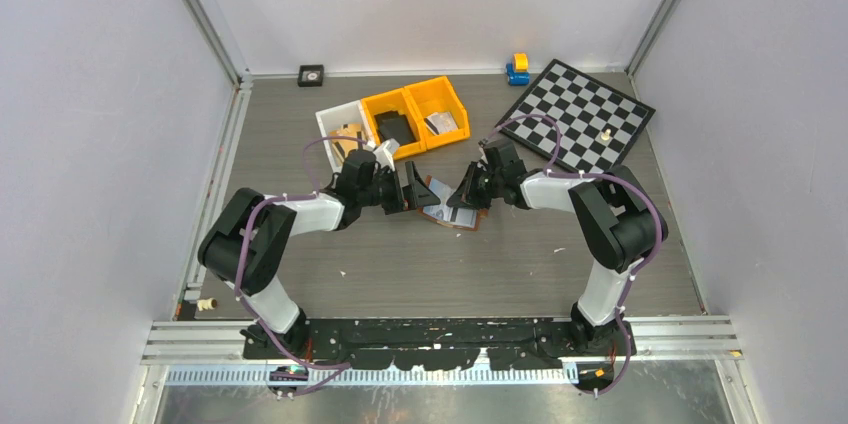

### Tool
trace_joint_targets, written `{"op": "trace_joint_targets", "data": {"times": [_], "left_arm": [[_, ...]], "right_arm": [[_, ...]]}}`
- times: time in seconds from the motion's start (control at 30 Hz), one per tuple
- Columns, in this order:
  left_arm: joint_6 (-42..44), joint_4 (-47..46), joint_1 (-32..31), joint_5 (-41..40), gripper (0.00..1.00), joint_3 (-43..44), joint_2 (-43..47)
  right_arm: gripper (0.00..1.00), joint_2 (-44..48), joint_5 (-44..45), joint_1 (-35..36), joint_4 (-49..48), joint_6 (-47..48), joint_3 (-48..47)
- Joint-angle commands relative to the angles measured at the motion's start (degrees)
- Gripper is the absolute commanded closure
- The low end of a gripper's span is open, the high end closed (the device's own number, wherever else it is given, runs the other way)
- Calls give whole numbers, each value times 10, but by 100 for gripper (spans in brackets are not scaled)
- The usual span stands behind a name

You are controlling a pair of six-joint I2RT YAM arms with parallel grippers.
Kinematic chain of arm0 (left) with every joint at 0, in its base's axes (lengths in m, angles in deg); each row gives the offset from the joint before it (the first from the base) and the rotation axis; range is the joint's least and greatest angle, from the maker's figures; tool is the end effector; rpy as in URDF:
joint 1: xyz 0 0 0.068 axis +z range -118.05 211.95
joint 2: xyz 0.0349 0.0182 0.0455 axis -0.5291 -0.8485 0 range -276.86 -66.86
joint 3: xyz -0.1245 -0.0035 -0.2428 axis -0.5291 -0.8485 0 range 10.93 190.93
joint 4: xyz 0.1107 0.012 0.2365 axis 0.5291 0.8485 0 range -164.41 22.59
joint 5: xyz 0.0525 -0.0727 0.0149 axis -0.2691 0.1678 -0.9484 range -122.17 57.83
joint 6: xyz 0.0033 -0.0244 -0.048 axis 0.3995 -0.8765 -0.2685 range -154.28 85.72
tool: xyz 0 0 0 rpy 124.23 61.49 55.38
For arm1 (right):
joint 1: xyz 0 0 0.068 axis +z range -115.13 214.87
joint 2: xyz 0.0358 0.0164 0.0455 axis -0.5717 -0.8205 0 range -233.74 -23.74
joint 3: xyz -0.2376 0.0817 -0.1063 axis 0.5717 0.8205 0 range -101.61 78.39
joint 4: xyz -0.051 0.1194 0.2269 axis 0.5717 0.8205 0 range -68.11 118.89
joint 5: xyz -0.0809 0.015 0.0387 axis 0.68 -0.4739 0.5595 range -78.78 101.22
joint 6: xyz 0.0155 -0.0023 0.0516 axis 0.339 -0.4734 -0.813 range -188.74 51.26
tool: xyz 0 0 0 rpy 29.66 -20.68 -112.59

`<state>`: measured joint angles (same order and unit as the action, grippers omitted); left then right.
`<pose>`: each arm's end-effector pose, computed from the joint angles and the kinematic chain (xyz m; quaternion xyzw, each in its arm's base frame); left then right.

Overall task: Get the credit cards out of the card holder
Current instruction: Remove the credit card from the card holder.

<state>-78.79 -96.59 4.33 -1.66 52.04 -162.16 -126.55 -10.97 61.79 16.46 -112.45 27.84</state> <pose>0.2796 -0.1668 0.1573 0.0021 0.8535 -0.4612 0.2425 0.3051 0.1701 0.1359 0.0631 0.9131 0.3547 0.1911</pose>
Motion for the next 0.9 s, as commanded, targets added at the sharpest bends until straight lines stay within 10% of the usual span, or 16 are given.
{"op": "trace_joint_targets", "data": {"times": [0.0, 0.37, 0.87], "left_arm": [[9, -21, 4, 13, 8, 11, 16], [32, -74, 4, -60, 0, -75, 145], [20, 18, 4, 6, 17, 44, -32]], "right_arm": [[96, -7, -3, 5, 7, 10, -22], [96, -8, 1, 9, 16, 15, -27], [97, -13, 1, 12, 18, 17, -30]]}}
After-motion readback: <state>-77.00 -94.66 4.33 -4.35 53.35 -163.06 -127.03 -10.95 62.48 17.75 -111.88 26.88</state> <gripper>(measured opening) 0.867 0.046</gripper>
